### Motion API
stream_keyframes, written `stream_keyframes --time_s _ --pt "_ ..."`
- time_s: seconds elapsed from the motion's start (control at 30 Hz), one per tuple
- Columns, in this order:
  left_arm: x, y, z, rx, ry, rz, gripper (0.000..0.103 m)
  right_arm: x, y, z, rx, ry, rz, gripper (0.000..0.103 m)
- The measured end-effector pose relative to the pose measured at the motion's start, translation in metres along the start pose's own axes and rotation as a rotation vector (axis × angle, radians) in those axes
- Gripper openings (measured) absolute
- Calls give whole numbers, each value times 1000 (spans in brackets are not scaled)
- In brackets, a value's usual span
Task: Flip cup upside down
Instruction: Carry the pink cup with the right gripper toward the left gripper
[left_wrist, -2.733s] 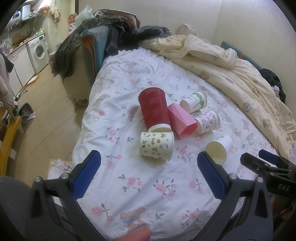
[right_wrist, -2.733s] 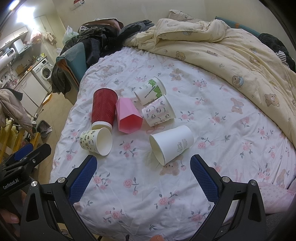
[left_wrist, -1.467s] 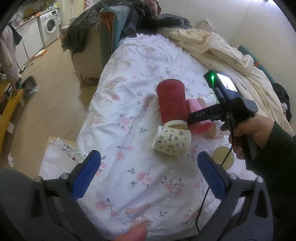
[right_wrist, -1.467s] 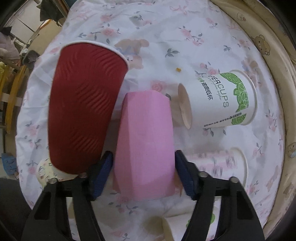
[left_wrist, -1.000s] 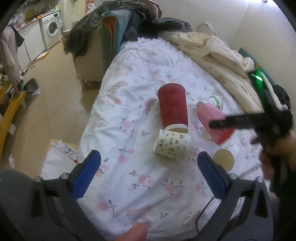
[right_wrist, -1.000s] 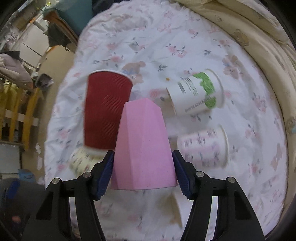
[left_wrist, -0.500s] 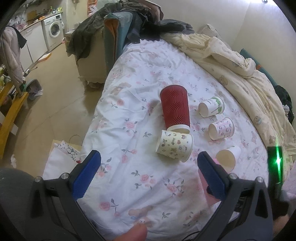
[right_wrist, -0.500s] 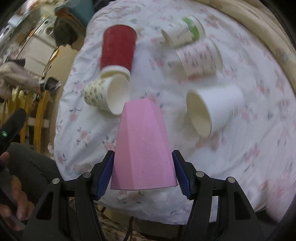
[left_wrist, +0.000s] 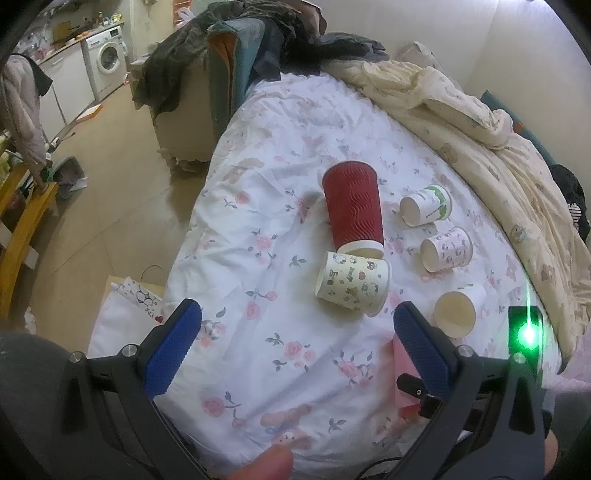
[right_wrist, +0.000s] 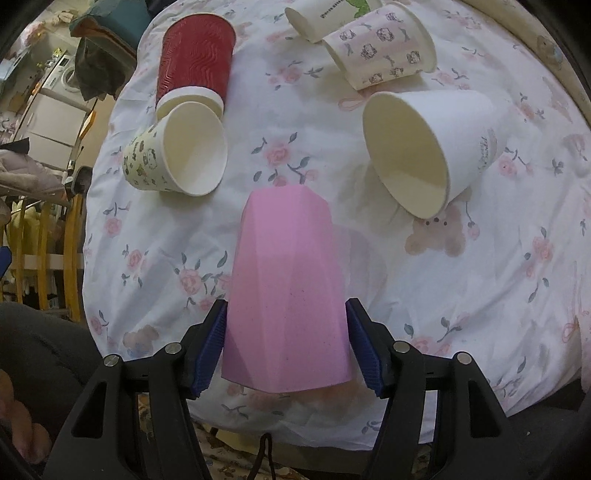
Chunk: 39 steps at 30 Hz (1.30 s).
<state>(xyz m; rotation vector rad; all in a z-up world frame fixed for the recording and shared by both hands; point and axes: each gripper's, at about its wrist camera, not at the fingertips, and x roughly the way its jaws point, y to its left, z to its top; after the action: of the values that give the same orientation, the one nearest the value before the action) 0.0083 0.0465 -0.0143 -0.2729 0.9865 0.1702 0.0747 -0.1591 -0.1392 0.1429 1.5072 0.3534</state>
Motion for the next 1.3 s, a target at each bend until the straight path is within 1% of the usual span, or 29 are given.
stream_keyframes --time_s 0.03,0.1,0.17,0.27,0.33,0.4,0.5,0.6,0.73,0.83,0.9,1.0,1.07,1.2,1.27,1.3 --pt "1 0 0 1 2 0 103 -2 0 0 0 4 -1 81" --pt "1 0 -1 -4 7 -3 103 -7 1 0 -3 6 5 87" --pt "1 2 -1 -11 7 -7 103 -16 3 1 -13 0 5 87" --pt "2 2 -1 -9 9 -6 103 -39 5 4 -28 -36 20 88" --pt "2 2 -1 -8 14 -6 103 -56 4 6 -33 -65 31 93" --pt "2 2 -2 -4 20 -2 103 -75 0 7 -42 -113 34 94" --pt "3 -1 -3 8 23 -5 103 -96 -7 4 -53 -185 24 103" --pt "5 -8 -6 38 28 -8 103 -110 -19 2 -50 -262 7 103" --pt "11 -19 -9 82 55 -26 103 -118 -36 -1 -11 -333 -8 103" --pt "15 -26 -11 96 81 -36 103 -117 -48 -3 19 -358 3 103" --pt "22 -34 -10 93 128 -31 103 -117 -56 -4 46 -370 10 103" --pt "38 -47 -12 62 213 -80 103 -122 -64 -6 62 -389 -6 103" --pt "49 -64 -13 70 253 -86 102 -124 -69 -8 71 -395 -11 103" --pt "73 -103 -17 89 345 -115 100 -130 -86 -10 130 -407 14 103" --pt "85 -118 -19 98 382 -116 96 -132 -94 -11 163 -410 39 103" --pt "92 -124 -20 94 403 -113 96 -133 -99 -11 181 -407 66 103"
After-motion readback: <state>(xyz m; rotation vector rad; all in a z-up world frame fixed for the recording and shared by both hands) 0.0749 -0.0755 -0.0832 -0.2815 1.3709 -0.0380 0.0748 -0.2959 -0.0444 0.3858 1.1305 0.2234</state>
